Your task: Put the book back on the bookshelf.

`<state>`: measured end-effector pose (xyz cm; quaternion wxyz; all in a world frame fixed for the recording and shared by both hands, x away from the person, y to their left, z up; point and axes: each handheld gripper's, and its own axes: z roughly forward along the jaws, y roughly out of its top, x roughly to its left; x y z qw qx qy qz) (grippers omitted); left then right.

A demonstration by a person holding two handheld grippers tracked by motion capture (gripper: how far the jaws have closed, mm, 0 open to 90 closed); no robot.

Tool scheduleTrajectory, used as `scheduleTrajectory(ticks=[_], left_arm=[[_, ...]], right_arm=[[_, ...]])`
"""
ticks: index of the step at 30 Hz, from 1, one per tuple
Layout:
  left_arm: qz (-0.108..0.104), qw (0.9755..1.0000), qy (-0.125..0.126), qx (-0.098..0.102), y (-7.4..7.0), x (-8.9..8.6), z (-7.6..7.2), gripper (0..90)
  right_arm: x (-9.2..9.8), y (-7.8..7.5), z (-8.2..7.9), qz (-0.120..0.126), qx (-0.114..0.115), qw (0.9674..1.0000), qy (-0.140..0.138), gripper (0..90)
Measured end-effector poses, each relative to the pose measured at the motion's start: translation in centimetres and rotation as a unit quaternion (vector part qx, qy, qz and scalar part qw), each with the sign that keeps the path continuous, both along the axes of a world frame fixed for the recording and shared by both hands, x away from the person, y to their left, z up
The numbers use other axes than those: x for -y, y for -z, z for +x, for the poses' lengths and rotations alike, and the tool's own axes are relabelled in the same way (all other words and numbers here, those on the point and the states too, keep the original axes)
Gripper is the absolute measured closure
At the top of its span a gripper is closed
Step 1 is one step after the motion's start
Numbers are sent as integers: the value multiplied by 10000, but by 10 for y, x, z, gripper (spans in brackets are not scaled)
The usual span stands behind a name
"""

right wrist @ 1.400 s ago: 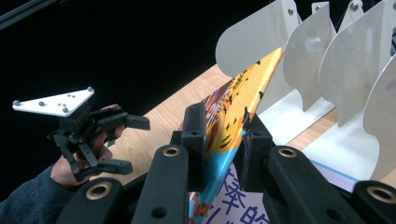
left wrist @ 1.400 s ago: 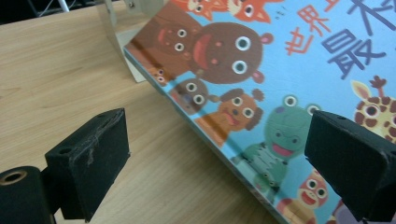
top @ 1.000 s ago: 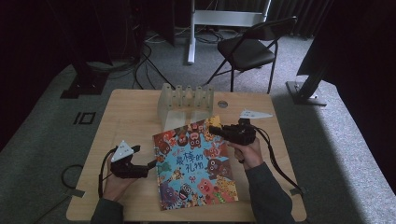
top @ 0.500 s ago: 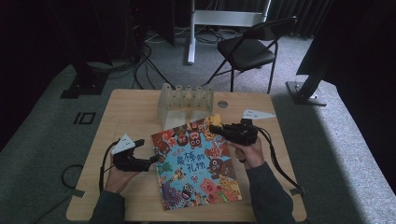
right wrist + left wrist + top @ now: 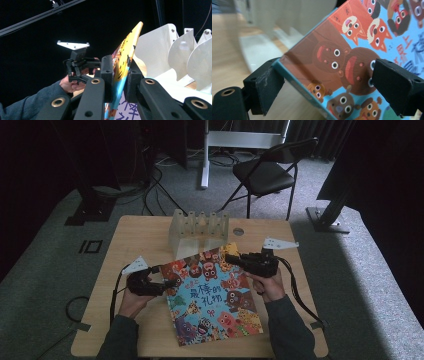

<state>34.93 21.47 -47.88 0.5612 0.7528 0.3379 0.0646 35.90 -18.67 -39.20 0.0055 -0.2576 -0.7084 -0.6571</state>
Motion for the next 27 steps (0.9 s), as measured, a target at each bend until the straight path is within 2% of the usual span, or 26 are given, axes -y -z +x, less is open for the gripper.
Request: scheduleTrajectory(ticks=[3,6,10,12,16,20,23,27], left_arm=[[-165,9994,278,-144,0,3,4,85],[-168,9984,507,-159,-4,9,4,105],[-421,9970,635,-156,-10,0,6,250],[-400,9968,682,-130,-14,-1,5,300],[-387,9958,826,-93,-20,-6,4,381],[-295,9956,886,53,-29,-9,-2,454],[-120,9958,885,205,-39,-8,-5,483],[-98,9945,943,453,-55,-10,-11,554]], right_arm=[[1,-1,-1,44,78,9999,-50,813],[1,-1,-2,107,108,9998,-110,816],[8,-1,0,139,147,9997,-154,816],[10,-3,1,110,188,9996,-200,811],[14,-5,1,-90,281,9994,-201,782],[16,-7,-2,-550,443,9975,28,709],[18,-8,-3,-708,433,9965,86,682],[22,-7,-4,-780,462,9957,180,661]])
